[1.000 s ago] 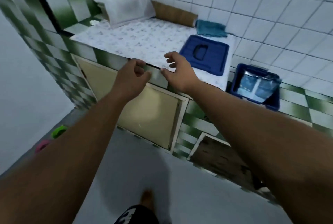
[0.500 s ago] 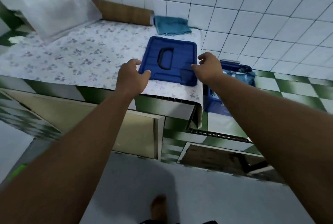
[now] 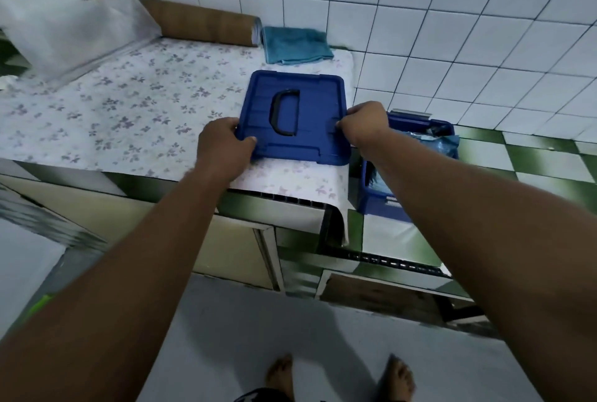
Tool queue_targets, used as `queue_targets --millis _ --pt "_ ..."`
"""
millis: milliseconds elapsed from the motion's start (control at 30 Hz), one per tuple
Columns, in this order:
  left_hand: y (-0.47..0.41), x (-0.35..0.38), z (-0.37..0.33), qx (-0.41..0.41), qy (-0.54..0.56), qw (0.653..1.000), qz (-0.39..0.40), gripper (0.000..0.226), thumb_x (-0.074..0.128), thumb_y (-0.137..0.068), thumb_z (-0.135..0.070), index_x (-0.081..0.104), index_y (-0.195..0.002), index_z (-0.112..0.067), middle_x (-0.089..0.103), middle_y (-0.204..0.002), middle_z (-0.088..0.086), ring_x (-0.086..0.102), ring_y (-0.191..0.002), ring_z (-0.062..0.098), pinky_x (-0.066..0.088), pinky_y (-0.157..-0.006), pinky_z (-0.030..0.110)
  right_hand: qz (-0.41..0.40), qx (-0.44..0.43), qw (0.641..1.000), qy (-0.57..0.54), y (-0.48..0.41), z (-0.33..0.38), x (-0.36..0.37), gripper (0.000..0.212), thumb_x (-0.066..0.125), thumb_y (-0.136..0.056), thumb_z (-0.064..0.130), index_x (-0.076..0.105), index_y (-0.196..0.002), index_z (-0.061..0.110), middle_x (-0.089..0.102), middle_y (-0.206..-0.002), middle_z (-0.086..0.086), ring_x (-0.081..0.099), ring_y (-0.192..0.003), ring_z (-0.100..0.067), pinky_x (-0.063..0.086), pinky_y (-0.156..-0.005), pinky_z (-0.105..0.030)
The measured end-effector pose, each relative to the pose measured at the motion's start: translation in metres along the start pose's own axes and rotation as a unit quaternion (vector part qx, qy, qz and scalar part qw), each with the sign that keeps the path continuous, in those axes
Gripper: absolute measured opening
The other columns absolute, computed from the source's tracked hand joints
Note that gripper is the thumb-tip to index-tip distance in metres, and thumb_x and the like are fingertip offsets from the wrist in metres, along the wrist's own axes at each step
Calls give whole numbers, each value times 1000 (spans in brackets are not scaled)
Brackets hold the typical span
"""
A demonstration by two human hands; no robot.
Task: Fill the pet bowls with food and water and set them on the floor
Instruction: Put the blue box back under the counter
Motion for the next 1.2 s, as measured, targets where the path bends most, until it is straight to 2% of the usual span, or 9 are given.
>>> queue_targets --millis 167,233,300,367,500,600,800,967,1200 --pt "25 33 -44 -4 14 999 -42 47 74 -93 -19 63 -136 -6 68 -131 9 64 -113 19 49 -98 27 8 -14 994 -107 -9 -32 -56 33 73 -72 0 65 -100 -16 72 -100 -27 60 -71 -21 59 -77 -52" --pt "34 56 -69 4 18 999 -50 46 73 -93 -17 63 -136 -3 67 -130 9 59 -108 14 45 -93 23 10 -27 994 -108 -14 -47 -89 25 75 -75 -1 68 -93 -16 71 -85 -18 60 -72 -20 60 -73 -45" --pt "46 82 -95 14 21 998 -51 43 72 -94 -15 64 -135 -3 65 -125 3 55 -104 10 43 -90 21 14 -32 993 -111 -19 -65 -121 9 76 -76 -1 68 -78 -1 61 -79 -12 59 -71 -20 60 -73 -42" --pt "53 110 -115 16 30 998 -45 42 71 -95 -14 63 -136 -4 62 -119 -3 54 -104 9 42 -89 19 8 -33 994 -108 -26 -88 -149 19 79 -74 2 63 -75 11 59 -77 -11 57 -70 -20 57 -67 -40" --pt "63 159 -133 -3 13 1000 -16 44 70 -95 -17 63 -137 -8 66 -130 1 63 -116 19 48 -97 25 8 0 995 -99 -34 -139 -180 15 80 -76 3 70 -86 0 66 -87 -11 62 -72 -20 55 -65 -29" --pt "72 186 -129 -28 2 999 20 54 72 -95 -20 56 -145 -10 60 -144 7 59 -129 23 46 -112 37 14 12 996 -88 -28 -170 -187 13 79 -79 5 69 -86 6 67 -90 -8 65 -78 -21 56 -70 -29" --pt "81 202 -108 -44 -40 997 48 57 70 -96 -22 52 -149 -13 56 -149 7 55 -133 24 43 -116 41 29 16 995 -99 -17 -200 -171 14 76 -81 7 68 -92 12 72 -95 -8 71 -86 -24 61 -81 -37" --pt "71 206 -102 -44 -58 995 68 57 67 -99 -19 47 -152 -11 52 -153 8 52 -138 24 39 -117 35 25 34 994 -100 -14 -196 -164 16 77 -80 6 65 -91 9 71 -96 -11 72 -85 -27 63 -78 -43" --pt "67 211 -86 -34 -50 994 95 58 64 -100 -12 43 -154 -7 46 -157 10 46 -143 24 35 -121 35 -4 20 997 -78 -4 -195 -157 21 75 -83 6 60 -94 16 65 -93 -5 67 -87 -24 57 -79 -30"
Point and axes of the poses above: each hand's wrist, its own y-axis away from the middle knuckle, its own x-axis out of the palm, z = x × y, the point moved 4 cm from there along -y, towards the middle knuckle
